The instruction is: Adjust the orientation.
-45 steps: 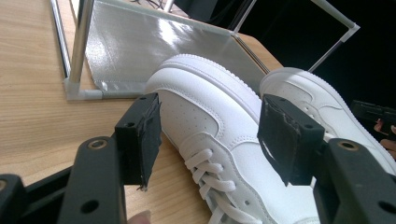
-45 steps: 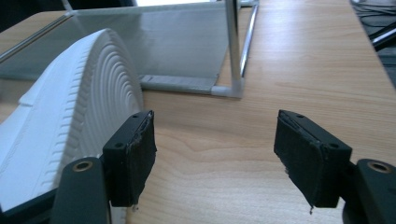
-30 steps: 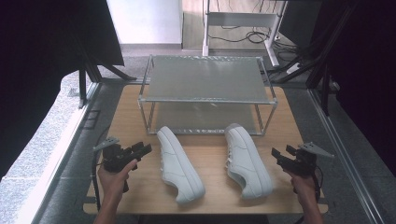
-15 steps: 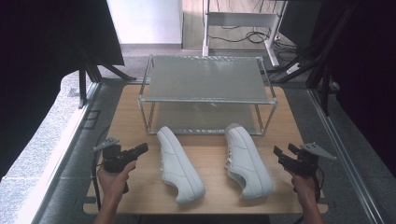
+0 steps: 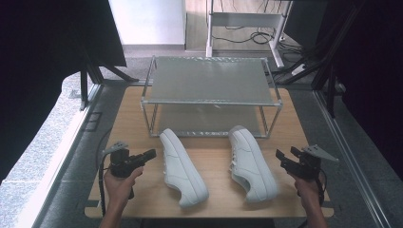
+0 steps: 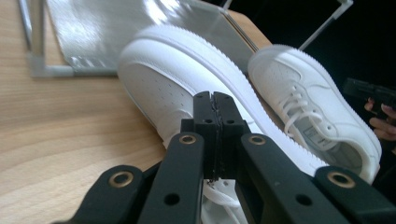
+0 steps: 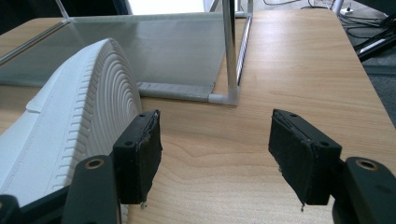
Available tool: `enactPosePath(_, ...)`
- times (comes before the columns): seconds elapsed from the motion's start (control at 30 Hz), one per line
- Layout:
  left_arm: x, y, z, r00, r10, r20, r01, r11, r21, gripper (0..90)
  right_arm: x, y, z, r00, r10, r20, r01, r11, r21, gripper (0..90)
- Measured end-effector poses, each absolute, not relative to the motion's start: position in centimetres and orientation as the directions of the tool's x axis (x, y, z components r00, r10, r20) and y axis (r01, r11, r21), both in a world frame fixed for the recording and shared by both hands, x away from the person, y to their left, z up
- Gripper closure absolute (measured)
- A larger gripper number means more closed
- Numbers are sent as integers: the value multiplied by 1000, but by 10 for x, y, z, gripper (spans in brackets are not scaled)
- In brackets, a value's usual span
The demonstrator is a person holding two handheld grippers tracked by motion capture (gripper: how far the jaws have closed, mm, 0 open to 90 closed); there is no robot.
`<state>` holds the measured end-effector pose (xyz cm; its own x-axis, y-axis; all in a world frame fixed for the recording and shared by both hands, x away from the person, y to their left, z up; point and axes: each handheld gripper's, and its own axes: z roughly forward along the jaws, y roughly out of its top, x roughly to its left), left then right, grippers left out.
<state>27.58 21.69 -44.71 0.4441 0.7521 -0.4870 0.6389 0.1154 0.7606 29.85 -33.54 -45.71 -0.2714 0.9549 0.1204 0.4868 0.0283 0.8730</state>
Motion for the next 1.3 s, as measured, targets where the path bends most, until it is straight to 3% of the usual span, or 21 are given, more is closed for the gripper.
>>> enactPosePath(0.57, 280, 179, -463, 484, 731, -482, 685, 27, 728, 890, 299, -327, -461, -281, 955, 96, 504, 61, 862, 344)
enactPosePath(1.3, 291, 146, -453, 525, 728, -441, 668, -32, 743, 900, 297, -334, -463, -246, 962, 121, 510, 22, 860, 344)
